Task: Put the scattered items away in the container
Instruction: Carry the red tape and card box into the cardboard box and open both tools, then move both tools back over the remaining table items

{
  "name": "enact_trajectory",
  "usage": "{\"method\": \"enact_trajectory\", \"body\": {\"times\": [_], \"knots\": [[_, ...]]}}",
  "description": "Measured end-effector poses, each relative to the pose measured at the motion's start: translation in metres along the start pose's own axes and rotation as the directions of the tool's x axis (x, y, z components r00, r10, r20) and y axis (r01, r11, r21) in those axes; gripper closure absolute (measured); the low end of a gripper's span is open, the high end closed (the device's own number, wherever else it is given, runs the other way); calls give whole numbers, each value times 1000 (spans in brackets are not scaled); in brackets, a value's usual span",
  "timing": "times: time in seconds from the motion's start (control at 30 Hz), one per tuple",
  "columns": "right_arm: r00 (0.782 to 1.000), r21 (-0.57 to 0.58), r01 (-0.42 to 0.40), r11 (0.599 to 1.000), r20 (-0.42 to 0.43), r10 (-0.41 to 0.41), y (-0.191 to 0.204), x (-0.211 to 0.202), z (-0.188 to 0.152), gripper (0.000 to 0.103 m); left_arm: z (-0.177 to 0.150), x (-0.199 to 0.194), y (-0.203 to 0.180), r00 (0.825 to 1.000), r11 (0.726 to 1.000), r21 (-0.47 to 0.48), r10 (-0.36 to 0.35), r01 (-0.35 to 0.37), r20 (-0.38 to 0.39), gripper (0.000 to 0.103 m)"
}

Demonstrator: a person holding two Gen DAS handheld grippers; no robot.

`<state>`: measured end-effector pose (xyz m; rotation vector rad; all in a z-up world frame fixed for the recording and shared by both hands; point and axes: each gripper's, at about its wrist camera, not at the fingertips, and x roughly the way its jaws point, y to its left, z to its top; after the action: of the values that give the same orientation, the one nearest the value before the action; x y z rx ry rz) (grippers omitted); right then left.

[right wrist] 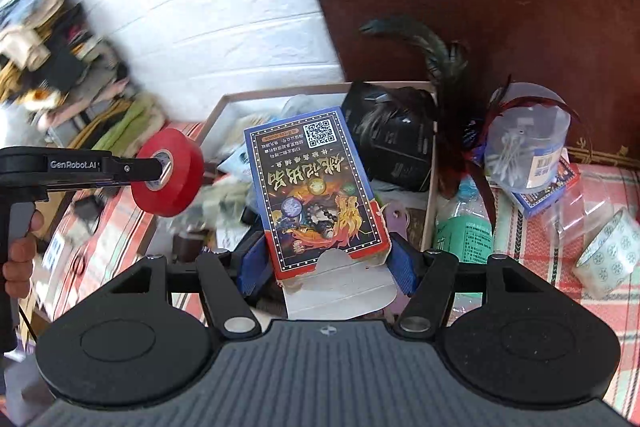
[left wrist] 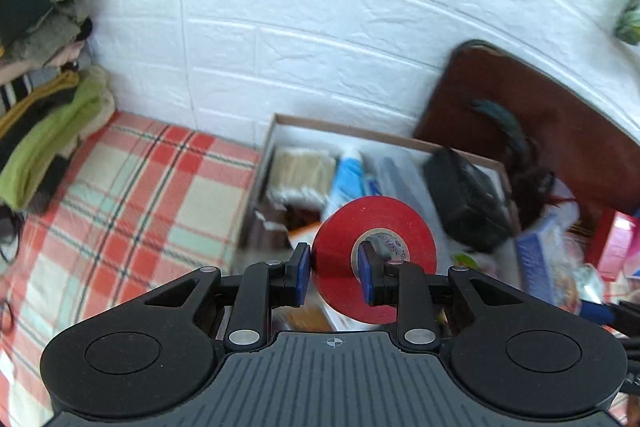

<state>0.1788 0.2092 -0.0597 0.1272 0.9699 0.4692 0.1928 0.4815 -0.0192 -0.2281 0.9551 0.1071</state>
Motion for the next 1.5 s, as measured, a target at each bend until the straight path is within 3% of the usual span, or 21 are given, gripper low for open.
{"method": "enact_trajectory", "body": {"times": [0.37, 0.47, 0.5, 0.57, 0.77, 0.93, 1.03, 1.1, 1.23, 1.33, 1.5], "knots": [[994, 57, 110, 992, -32, -108, 3, 34, 12, 34, 27, 58, 10, 997, 999, 28, -31, 34, -76, 78], [991, 76, 120, 990, -63, -115, -1, 46, 13, 29, 28, 67, 11, 994, 997, 26, -66, 68, -87, 49], [989, 72, 121, 990, -89, -115, -1, 51, 14, 16, 28, 66, 11, 994, 997, 21, -70, 72, -79, 33], [987, 43, 126, 991, -108, -120, 1, 54, 10, 9, 28, 63, 11, 995, 997, 17, -77, 78, -57, 27], [983, 7, 152, 988, -106, -150, 1, 49, 1, 9, 21, 57, 10, 997, 996, 68, -61, 64, -50, 27], [985, -5, 140, 990, -98, -139, 2, 50, 1, 10, 11, 61, 10, 996, 996, 57, -59, 64, -69, 26], [985, -2, 125, 992, -117, -125, 2, 54, 2, 10, 3, 61, 9, 996, 998, 49, -45, 49, -80, 14], [984, 4, 112, 994, -136, -111, 2, 56, 0, 3, -2, 59, 8, 996, 999, 34, -26, 29, -86, 3], [982, -36, 105, 994, -153, -109, 8, 55, -4, 1, -13, 50, 6, 995, 1000, 3, -24, 24, -94, 0], [983, -95, 116, 989, -134, -129, 13, 49, -9, 1, -23, 40, 0, 996, 1000, 13, -22, 23, -92, 0], [993, -113, 78, 991, -79, -87, 11, 27, -22, 1, -47, 23, -13, 996, 999, 46, -19, 23, -89, 0]]}}
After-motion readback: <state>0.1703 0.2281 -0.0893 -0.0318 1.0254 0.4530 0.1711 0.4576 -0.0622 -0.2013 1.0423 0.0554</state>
